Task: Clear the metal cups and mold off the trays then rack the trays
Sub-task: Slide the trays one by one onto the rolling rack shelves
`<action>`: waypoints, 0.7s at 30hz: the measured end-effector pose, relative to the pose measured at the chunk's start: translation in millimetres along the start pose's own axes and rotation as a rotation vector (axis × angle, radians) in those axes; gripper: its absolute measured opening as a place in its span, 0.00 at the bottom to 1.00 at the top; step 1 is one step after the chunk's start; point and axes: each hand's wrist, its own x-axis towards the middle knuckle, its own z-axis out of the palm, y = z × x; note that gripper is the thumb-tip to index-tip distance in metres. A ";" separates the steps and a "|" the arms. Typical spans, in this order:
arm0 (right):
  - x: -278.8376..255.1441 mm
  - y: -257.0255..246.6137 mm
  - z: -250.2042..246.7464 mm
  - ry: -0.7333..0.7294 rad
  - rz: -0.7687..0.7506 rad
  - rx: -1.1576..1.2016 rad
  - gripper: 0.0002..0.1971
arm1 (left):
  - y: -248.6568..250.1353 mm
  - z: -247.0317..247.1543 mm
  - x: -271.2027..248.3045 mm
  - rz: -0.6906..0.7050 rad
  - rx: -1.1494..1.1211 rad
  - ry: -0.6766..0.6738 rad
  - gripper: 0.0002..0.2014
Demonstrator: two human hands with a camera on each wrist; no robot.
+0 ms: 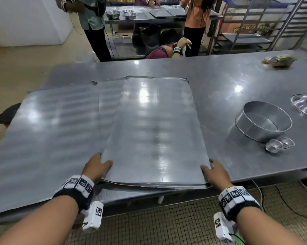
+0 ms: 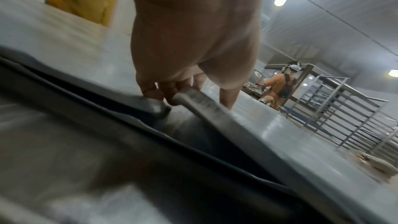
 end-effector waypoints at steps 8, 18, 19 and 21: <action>13.5 34.2 -61.6 -0.072 -0.035 0.008 0.23 | 20.4 35.4 -39.7 0.018 0.123 0.012 0.28; 41.9 64.2 -87.2 -0.095 -0.144 -0.131 0.34 | 5.6 80.2 -66.7 -0.034 -0.285 0.224 0.14; 45.1 68.2 -85.2 -0.093 -0.156 -0.146 0.35 | 5.0 81.3 -67.2 -0.030 -0.306 0.250 0.15; 48.2 77.0 -79.8 -0.071 -0.160 -0.084 0.32 | 2.4 84.2 -65.9 -0.027 -0.298 0.271 0.18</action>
